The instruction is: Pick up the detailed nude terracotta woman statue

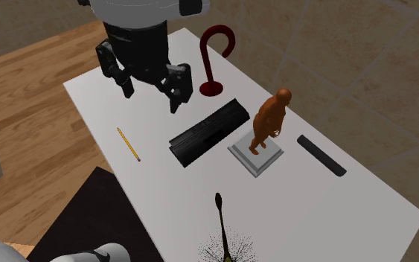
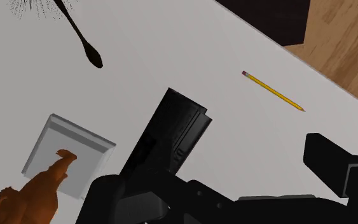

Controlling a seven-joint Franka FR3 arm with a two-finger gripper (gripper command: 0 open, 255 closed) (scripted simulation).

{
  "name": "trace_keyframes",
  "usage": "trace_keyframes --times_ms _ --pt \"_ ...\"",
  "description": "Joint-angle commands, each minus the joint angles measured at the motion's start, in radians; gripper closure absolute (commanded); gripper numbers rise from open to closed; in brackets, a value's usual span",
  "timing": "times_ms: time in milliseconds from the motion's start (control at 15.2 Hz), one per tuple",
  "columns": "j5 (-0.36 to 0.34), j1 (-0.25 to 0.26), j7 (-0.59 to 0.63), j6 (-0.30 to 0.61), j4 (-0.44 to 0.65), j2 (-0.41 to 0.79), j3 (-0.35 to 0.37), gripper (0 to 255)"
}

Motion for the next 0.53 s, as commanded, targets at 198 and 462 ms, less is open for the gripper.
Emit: trace_keyframes --times_ms 198,462 --pt "-0.002 -0.027 -0.100 0.030 0.114 0.148 -0.085 0" --pt "0.021 -0.047 -0.178 0.035 0.236 0.283 -0.144 0"
